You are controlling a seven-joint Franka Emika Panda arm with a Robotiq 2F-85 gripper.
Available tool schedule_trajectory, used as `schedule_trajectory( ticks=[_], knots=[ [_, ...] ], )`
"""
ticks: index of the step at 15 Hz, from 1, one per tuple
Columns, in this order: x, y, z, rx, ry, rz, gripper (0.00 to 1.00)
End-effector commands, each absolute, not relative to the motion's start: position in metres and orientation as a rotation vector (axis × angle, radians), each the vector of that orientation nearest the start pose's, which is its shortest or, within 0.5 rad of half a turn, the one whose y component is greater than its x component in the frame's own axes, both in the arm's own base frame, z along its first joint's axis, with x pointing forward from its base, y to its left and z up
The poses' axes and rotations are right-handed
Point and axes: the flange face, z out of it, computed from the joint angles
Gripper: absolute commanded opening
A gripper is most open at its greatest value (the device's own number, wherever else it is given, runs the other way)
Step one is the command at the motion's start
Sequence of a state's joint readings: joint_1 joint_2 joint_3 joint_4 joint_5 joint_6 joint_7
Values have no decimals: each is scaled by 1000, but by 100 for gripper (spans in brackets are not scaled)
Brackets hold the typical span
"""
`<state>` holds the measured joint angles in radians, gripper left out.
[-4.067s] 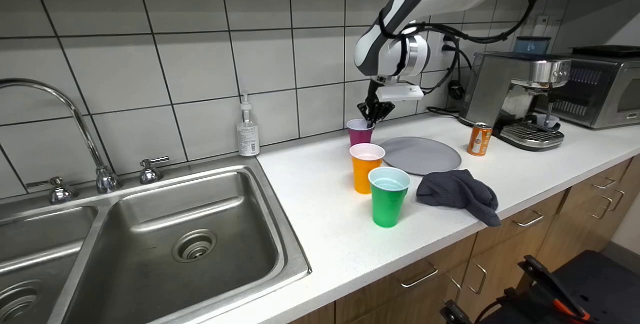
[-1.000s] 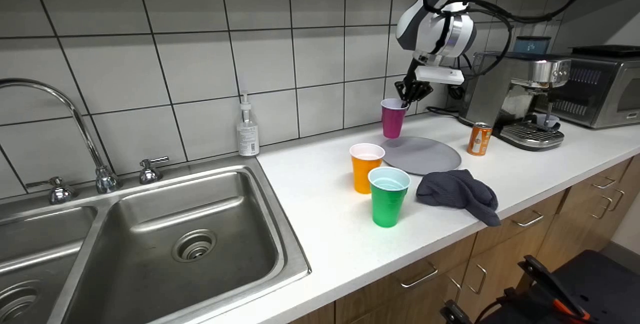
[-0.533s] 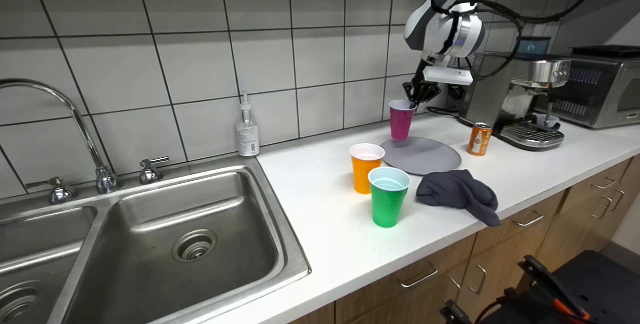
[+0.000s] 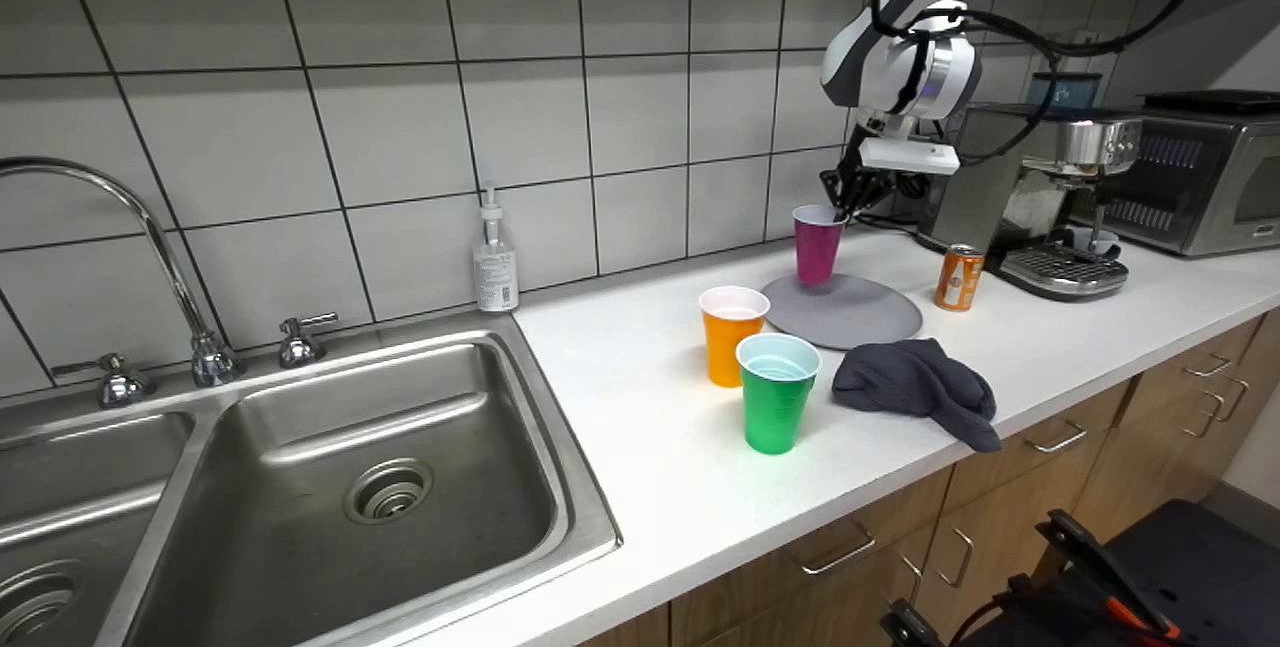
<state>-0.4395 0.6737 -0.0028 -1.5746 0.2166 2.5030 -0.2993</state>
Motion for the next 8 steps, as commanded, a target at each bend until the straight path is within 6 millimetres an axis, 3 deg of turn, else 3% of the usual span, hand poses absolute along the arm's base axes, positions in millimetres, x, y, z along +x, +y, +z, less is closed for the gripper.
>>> schedule_trajectory(
  ticks=[1,8],
  knots=[
    [662,-323,271,-3017,459,-431,1],
    [668,-331,261,-3023,466,-400,1]
  ],
)
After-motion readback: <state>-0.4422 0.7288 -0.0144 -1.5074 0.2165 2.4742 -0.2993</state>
